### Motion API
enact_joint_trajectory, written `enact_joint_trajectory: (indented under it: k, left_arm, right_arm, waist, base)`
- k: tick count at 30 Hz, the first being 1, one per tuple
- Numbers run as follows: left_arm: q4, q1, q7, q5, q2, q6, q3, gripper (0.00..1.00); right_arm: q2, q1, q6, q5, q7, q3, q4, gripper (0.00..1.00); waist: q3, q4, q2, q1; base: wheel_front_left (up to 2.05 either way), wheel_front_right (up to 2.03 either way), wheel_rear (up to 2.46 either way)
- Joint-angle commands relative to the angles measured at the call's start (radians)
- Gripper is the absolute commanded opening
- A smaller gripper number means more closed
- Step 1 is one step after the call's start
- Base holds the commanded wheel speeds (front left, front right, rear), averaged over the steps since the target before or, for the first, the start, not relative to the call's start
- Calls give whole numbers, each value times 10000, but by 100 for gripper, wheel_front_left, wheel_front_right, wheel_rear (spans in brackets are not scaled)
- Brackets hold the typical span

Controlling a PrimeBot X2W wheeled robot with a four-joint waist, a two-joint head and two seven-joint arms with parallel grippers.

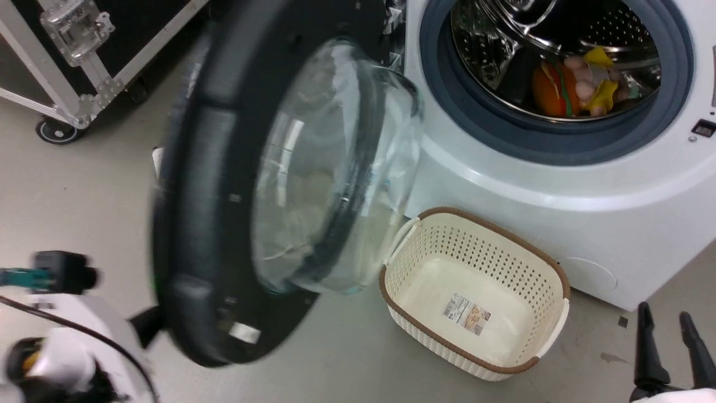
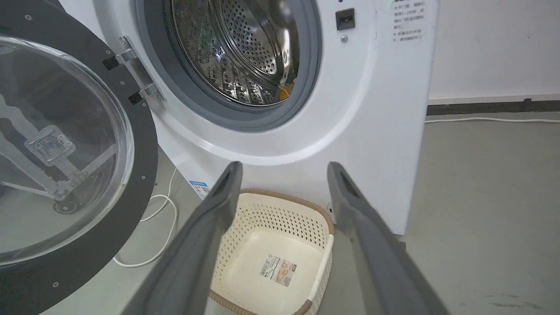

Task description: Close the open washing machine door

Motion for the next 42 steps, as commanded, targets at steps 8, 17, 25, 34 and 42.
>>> enact_joint_trajectory:
  k: [8,17,25,34,42]
  left_arm:
    - [-2405,141,127,-1076,-450,-203,-3208,0]
    - [-1653,-937,-1811,-439,-919,-204,-5575,0]
    - [1224,-3151,-4340,845,-1811,-204,-6770,0]
    - [3853,-5028,-6531,2116,-2699,139,-6544,0]
    - [6732,-7308,-8059,2835,-3104,781,-6114,0]
  right_arm:
    - [1,-109,10,509,-377,-481,345,100]
    - [1,-339,10,573,-435,-527,321,100]
    - [1,-809,10,984,-458,585,303,100]
    - [1,-1311,10,1592,-465,1733,357,100]
    - [1,-1761,10,1920,-466,2222,314,100]
  waist:
    - [-131,-266,-1,1]
    - [122,-1549,-1,1]
    - [710,-3573,-1,1]
    - [1273,-5299,-1,1]
    - [1841,-6283,-1,1]
  base:
    - [0,0,0]
    - [0,0,0]
    - [0,0,0]
    - [0,0,0]
    - [0,0,0]
